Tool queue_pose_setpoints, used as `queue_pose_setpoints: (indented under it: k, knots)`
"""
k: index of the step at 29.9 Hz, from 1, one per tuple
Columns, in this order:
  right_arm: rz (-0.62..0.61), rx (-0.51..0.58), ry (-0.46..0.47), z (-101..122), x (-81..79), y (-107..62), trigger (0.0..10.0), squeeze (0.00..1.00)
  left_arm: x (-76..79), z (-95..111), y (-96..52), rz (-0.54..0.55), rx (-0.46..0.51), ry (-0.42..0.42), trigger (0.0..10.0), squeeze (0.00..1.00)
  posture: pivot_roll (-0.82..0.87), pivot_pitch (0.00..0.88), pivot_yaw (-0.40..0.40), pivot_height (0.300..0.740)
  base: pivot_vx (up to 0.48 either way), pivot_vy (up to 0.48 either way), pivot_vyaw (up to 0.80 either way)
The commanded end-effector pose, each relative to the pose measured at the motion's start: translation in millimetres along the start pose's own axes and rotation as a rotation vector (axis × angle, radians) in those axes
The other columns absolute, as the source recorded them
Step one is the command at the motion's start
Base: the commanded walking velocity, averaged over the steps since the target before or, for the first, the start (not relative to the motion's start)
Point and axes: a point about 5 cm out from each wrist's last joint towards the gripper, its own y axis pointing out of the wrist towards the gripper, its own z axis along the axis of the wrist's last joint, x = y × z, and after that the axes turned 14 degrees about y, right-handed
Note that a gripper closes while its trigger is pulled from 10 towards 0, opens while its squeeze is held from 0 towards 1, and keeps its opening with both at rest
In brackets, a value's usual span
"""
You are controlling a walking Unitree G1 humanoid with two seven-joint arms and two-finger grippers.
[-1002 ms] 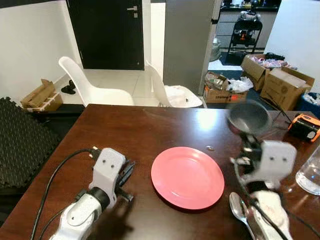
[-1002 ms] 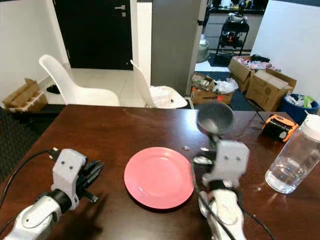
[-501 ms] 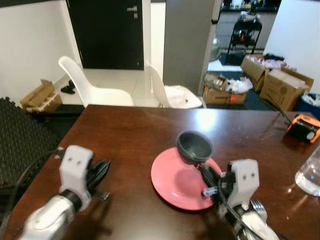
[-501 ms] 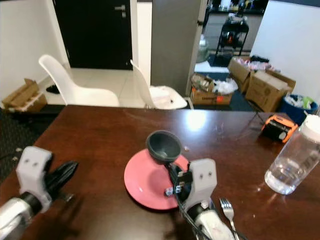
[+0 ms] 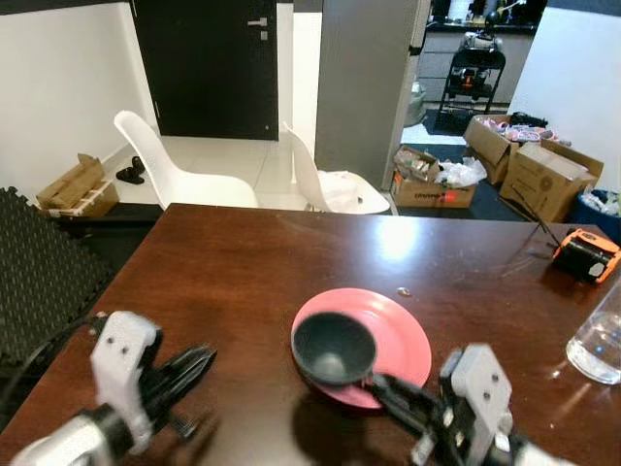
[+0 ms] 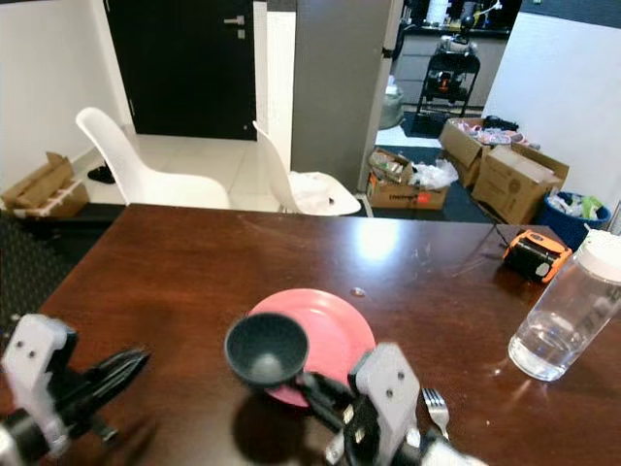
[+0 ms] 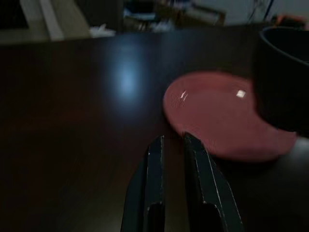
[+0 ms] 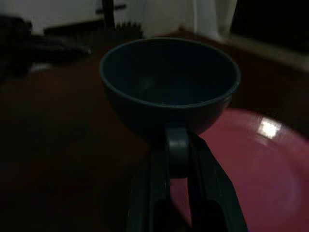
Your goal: Setting the table
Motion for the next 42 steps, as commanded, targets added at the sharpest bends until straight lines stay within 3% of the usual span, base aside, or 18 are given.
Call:
queue_pose_setpoints:
  k: [1, 5, 19, 42]
  knots:
    - [0.0, -0.013, 0.023, -4.4, -2.5, 1.8, 10.0, 0.0, 4.4, -6.7, 0.6, 0.012, -0.033, -0.03, 10.0, 0.0, -0.01, 0.09, 0.075, 0.74, 0.0, 0.0, 0.0]
    - [0.001, -0.007, 0.042, -6.2, -4.3, 4.4, 10.0, 0.0, 6.8, -8.3, 0.2, 0.019, -0.059, -0.031, 10.0, 0.0, 0.0, 0.09, 0.074, 0.74, 0.0, 0.0, 0.0]
    - [-0.037, 0.014, 0.084, -9.7, -1.7, 7.0, 10.0, 0.0, -6.6, -12.0, -4.1, 0.108, -0.099, -0.001, 10.0, 0.0, 0.0, 0.09, 0.076, 0.74, 0.0, 0.0, 0.0]
    - [-0.06, 0.016, 0.096, -11.6, 1.0, 8.5, 10.0, 0.0, -9.8, -13.7, -4.4, 0.142, -0.116, 0.007, 10.0, 0.0, 0.01, 0.099, 0.075, 0.74, -0.43, 0.0, 0.0]
